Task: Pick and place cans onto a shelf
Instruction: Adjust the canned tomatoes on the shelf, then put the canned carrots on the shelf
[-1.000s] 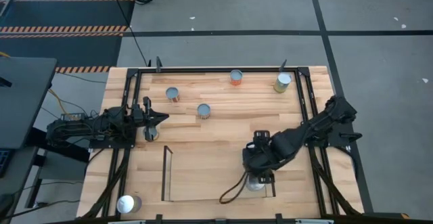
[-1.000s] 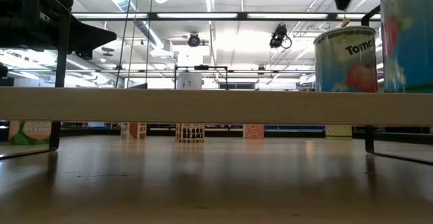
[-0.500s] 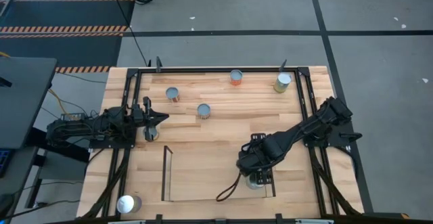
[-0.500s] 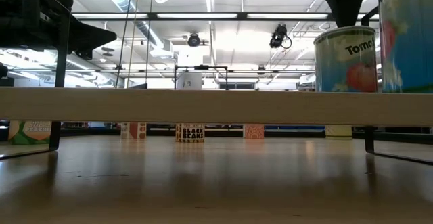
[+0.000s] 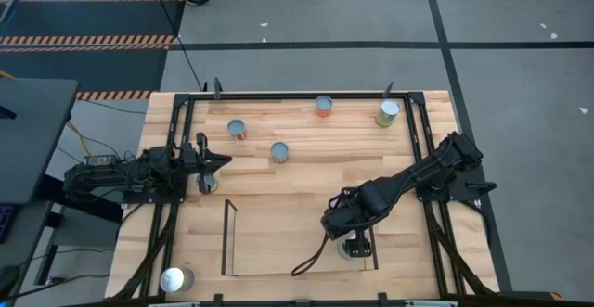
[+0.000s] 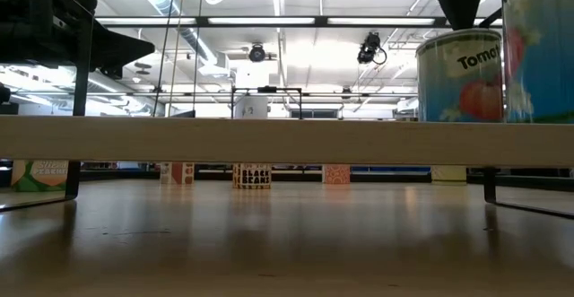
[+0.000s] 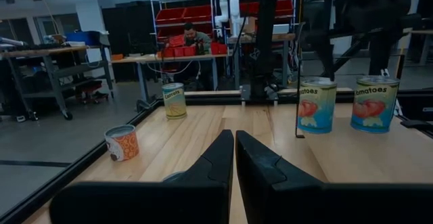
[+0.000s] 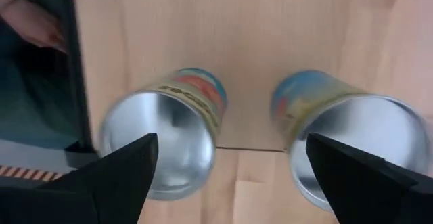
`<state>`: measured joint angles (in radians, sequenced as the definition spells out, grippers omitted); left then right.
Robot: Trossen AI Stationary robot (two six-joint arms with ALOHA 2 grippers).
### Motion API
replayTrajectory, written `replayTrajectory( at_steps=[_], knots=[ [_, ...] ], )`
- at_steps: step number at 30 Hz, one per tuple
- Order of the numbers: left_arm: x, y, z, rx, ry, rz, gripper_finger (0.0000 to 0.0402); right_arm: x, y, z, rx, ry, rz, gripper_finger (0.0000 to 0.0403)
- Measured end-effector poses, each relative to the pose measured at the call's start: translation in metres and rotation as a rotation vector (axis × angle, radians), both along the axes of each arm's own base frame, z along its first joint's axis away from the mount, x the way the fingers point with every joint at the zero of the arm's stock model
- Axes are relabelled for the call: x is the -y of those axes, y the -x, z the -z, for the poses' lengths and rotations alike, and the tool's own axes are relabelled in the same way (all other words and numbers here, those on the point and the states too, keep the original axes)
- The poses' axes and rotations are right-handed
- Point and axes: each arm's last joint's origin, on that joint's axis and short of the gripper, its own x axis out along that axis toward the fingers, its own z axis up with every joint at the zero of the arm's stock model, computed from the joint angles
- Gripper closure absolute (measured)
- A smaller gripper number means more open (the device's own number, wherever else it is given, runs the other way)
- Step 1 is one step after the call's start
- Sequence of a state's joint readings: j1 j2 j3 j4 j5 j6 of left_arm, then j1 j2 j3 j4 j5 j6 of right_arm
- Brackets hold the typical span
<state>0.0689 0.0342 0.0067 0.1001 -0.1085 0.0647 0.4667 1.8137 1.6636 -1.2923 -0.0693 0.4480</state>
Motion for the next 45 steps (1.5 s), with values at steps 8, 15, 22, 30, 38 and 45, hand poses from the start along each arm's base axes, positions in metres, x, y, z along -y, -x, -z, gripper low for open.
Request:
replayTrajectory(
  at_steps=[8, 15, 22, 30, 38, 45],
  knots=[
    [0.000, 0.000, 0.000, 0.000, 0.000, 0.000, 0.0377, 0.005, 0.001, 0.004, -0.045, -0.023, 0.020, 0.0019],
    [0.000, 0.000, 0.000, 0.000, 0.000, 0.000, 0.0377, 0.000, 0.000, 0.005, -0.048, -0.083, -0.002, 0.0019],
    [0.000, 0.000, 0.000, -0.001, 0.000, 0.000, 0.0377, -0.005, 0.001, 0.004, -0.042, -0.108, -0.026, 0.0019],
    [0.000, 0.000, 0.000, -0.001, 0.000, 0.000, 0.0377, -0.003, 0.005, 0.000, -0.033, -0.063, -0.033, 0.0019],
    [0.000, 0.000, 0.000, -0.001, 0.000, 0.000, 0.0377, 0.035, 0.037, -0.055, 0.192, 0.144, 0.039, 0.0019],
    [0.000, 0.000, 0.000, 0.000, 0.000, 0.000, 0.0377, 0.117, 0.093, -0.097, 0.366, 0.395, 0.419, 0.0019]
  ],
)
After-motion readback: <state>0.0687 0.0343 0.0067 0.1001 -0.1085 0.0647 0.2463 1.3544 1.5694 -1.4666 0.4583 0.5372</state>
